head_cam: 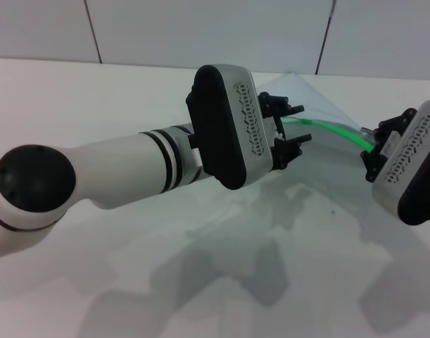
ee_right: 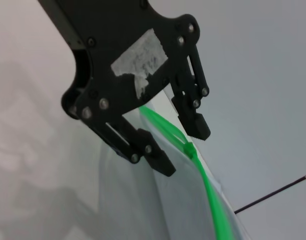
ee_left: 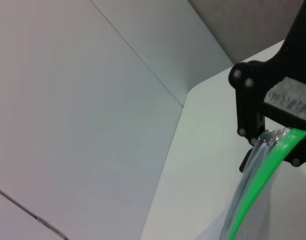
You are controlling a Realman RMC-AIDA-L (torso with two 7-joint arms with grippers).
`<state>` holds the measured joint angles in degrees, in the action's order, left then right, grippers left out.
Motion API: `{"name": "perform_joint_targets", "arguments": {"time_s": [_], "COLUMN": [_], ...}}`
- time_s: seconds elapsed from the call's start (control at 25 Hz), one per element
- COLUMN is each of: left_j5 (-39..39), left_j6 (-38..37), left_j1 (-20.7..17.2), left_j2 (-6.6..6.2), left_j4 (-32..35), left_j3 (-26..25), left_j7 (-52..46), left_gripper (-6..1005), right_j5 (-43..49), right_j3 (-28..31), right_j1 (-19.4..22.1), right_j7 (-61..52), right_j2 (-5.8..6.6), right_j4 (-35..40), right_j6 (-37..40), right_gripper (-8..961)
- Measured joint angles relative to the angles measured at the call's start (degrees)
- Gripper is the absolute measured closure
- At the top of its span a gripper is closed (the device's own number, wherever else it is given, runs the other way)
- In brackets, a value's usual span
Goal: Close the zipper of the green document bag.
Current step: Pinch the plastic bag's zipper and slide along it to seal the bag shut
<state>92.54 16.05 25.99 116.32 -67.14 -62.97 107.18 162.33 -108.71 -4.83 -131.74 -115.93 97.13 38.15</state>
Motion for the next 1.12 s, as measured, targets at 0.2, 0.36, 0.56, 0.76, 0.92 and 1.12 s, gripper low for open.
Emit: {"name": "perform_joint_targets", "arguments": {"time_s": [0.2, 0.36, 0.56, 0.76, 0.92, 1.12], "left_j5": [0.0, 0.0, 0.0, 0.0, 0.0, 0.1], "left_j6": [-0.4, -0.4, -0.6, -0.7, -0.8, -1.1], "left_j1": [0.4, 0.8, 1.1, 1.4, 1.4, 1.4], "left_j2": [-0.05, -0.03, 0.04, 0.04, 0.04, 0.04], "left_j4": [0.4, 0.5, 0.5, 0.6, 0.7, 0.8], "left_j3": [0.0, 0.0, 0.3, 0.5, 0.5, 0.4], "left_j7": [0.0, 0.1, 0.1, 0.0, 0.0, 0.0], "left_gripper": [603, 610, 619, 627, 734, 808], "right_j5": [0.0, 0.1, 0.2, 0.3, 0.3, 0.3], "right_j3": [-0.3, -0.3, -0.3, -0.4, -0.3, -0.4], "right_j1": [0.1, 0.1, 0.1, 0.3, 0.3, 0.3], "right_j7": [0.1, 0.1, 0.1, 0.1, 0.1, 0.1], "right_j2": [0.0, 0.0, 0.0, 0.0, 0.0, 0.0], "right_j4": [0.7, 0.8, 0.9, 1.3, 1.3, 1.3], "right_j6": [0.0, 0.0, 0.1, 0.1, 0.1, 0.1], "right_gripper": [903, 903, 903, 903, 903, 903]}}
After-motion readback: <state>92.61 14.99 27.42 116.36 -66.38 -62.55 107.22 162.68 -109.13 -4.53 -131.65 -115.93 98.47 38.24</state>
